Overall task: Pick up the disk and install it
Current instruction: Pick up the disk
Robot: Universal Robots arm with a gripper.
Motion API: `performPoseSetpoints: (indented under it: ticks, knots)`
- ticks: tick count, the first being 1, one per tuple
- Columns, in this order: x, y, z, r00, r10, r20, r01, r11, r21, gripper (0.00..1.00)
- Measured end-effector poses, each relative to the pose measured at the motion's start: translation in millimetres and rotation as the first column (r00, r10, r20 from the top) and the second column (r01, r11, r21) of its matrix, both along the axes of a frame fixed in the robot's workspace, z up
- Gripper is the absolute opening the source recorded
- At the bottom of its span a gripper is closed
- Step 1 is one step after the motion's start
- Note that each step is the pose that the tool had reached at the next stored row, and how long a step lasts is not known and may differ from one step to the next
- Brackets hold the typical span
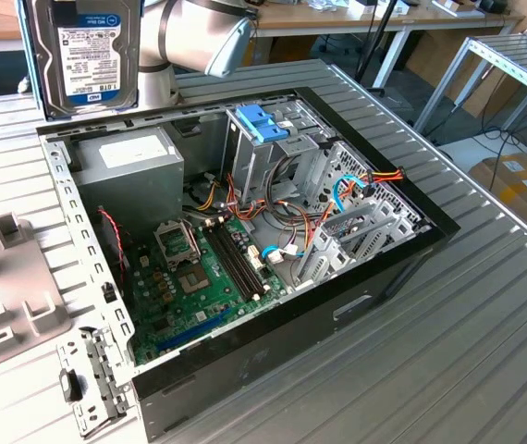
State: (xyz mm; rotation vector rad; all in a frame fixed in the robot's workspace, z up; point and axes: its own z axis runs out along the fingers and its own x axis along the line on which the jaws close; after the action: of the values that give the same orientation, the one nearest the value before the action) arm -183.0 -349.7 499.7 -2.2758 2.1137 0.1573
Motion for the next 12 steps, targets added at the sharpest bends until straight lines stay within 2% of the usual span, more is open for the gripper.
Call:
performPoseSetpoints:
  ticks: [12]
  knots:
    - [3.4, -1.4, -1.0, 1.0000, 0.000, 0.0001, 0.000, 1.0000, -0.0019, 0.37]
